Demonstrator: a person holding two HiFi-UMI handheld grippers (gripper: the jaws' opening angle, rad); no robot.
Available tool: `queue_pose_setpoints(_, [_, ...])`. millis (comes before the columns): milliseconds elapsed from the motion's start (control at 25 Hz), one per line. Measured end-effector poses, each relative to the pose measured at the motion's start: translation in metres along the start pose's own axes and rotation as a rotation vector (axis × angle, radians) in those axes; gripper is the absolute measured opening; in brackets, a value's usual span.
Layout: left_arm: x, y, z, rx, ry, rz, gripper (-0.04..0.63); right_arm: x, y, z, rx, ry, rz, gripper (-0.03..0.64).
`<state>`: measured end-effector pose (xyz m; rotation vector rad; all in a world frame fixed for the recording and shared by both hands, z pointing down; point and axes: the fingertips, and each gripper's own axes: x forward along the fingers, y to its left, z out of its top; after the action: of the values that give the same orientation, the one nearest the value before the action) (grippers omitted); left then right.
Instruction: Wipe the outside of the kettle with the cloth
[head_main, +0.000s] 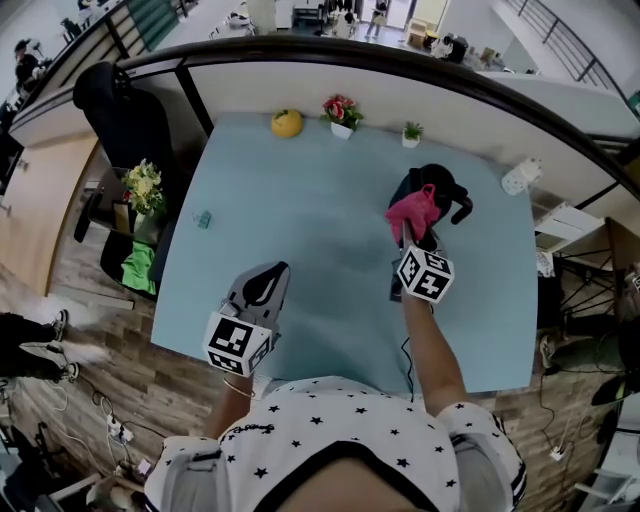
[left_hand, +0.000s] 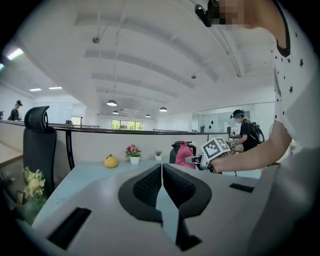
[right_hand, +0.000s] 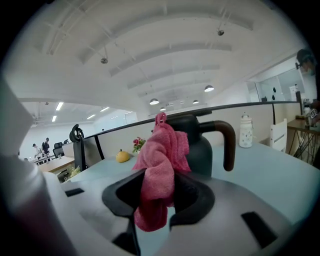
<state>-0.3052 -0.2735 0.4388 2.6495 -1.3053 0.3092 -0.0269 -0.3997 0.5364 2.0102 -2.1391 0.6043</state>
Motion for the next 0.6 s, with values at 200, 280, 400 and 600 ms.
queue_pose_setpoints(200, [0.0,0.005,-0.004,-0.012,0.011,0.017,0.031,0.009,-0.012,-0.027,0.04,0.07,-0.022,0.135])
queue_pose_setpoints(280, [0.001,0.007,-0.004,-0.013,0.011,0.023,0.031,0.013,-0.015,-0.034,0.039,0.092,-0.028,0.135])
queue_pose_setpoints(400, [0.004,0.007,-0.004,-0.014,0.012,0.028,0.031,0.018,-0.019,-0.047,0.031,0.129,-0.031,0.135])
queue_pose_setpoints(600, [0.005,0.011,-0.003,-0.012,0.021,0.04,0.031,0.027,-0.026,-0.072,0.04,0.197,-0.043,0.135])
